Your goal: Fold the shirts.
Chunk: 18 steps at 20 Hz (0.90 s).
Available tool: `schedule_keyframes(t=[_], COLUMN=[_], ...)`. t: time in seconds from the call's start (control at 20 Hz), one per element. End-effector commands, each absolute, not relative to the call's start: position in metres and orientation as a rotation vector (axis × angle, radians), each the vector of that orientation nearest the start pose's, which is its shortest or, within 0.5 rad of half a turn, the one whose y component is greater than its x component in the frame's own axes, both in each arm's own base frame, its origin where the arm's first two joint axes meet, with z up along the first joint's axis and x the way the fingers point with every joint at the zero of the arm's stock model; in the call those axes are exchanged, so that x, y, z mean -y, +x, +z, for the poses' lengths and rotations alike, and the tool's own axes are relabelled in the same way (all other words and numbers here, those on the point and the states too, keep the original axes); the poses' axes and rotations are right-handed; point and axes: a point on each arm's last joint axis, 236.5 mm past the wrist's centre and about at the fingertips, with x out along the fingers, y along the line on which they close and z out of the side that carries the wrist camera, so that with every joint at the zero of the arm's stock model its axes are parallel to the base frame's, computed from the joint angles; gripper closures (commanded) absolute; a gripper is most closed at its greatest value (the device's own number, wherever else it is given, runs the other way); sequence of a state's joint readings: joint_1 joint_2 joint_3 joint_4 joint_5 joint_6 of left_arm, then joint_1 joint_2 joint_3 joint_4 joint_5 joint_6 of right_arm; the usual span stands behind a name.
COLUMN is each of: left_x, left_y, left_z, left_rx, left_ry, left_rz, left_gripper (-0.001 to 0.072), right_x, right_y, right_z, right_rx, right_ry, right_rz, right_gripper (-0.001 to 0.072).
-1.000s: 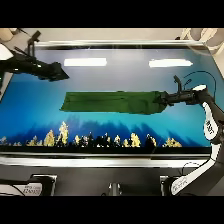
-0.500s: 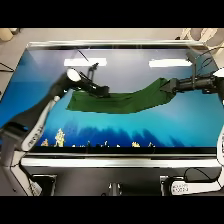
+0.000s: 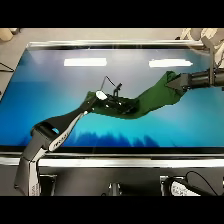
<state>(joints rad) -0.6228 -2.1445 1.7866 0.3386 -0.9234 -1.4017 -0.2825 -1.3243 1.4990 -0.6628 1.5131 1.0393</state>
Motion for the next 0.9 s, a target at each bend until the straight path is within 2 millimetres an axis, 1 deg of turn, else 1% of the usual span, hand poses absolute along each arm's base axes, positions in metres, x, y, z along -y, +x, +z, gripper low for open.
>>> schedule_keyframes(t=[0.0,0.05,0.1,0.15,0.2,0.3,0.4,0.45,0.5,0.55,0.6,0.65,0.7,0.75,0.8,0.85], left_x=[0.528,0.523,0.514,0.497,0.477,0.422,0.354,0.316,0.282,0.248,0.219,0.199,0.184,0.174,0.169,0.165], left_y=[0.375,0.383,0.395,0.411,0.427,0.466,0.504,0.518,0.526,0.53,0.527,0.52,0.509,0.497,0.486,0.475], left_z=[-0.055,-0.049,-0.039,-0.025,-0.01,0.036,0.098,0.135,0.17,0.207,0.241,0.269,0.295,0.313,0.327,0.336], left_rx=[-1.389,-1.365,-1.328,-1.281,-1.231,-1.109,-0.955,-0.863,-0.78,-0.696,-0.619,-0.563,-0.516,-0.482,-0.459,-0.445], left_ry=[-0.862,-0.857,-0.848,-0.812,-0.767,-0.692,-0.648,-0.635,-0.63,-0.629,-0.625,-0.617,-0.601,-0.578,-0.545,-0.501], left_rz=[-0.947,-0.957,-0.966,-0.964,-0.953,-0.909,-0.836,-0.796,-0.761,-0.727,-0.701,-0.687,-0.682,-0.677,-0.67,-0.661], left_gripper=[0.0669,0.067,0.067,0.067,0.0671,0.0671,0.0671,0.0671,0.067,0.067,0.067,0.067,0.0669,0.0669,0.0669,0.067], right_x=[-0.081,-0.081,-0.082,-0.089,-0.101,-0.137,-0.184,-0.211,-0.238,-0.265,-0.291,-0.316,-0.336,-0.352,-0.363,-0.368], right_y=[0.391,0.392,0.395,0.397,0.4,0.412,0.427,0.435,0.44,0.445,0.448,0.451,0.455,0.461,0.465,0.47], right_z=[0.19,0.189,0.185,0.179,0.173,0.158,0.14,0.128,0.117,0.1,0.084,0.069,0.055,0.038,0.025,0.019], right_rx=[-0.911,-0.911,-0.916,-0.93,-0.942,-0.949,-0.94,-0.937,-0.932,-0.94,-0.956,-0.96,-0.964,-0.969,-0.975,-0.964], right_ry=[0.329,0.324,0.313,0.295,0.279,0.269,0.275,0.304,0.331,0.375,0.436,0.507,0.578,0.641,0.694,0.722], right_rz=[0.75,0.746,0.736,0.736,0.754,0.806,0.86,0.89,0.932,0.967,0.993,1.02,1.031,1.017,0.996,0.99], right_gripper=[0.0692,0.0692,0.0692,0.0692,0.0693,0.0692,0.0692,0.0692,0.0692,0.0692,0.0692,0.0692,0.069,0.0605,0.0311,0.0098])
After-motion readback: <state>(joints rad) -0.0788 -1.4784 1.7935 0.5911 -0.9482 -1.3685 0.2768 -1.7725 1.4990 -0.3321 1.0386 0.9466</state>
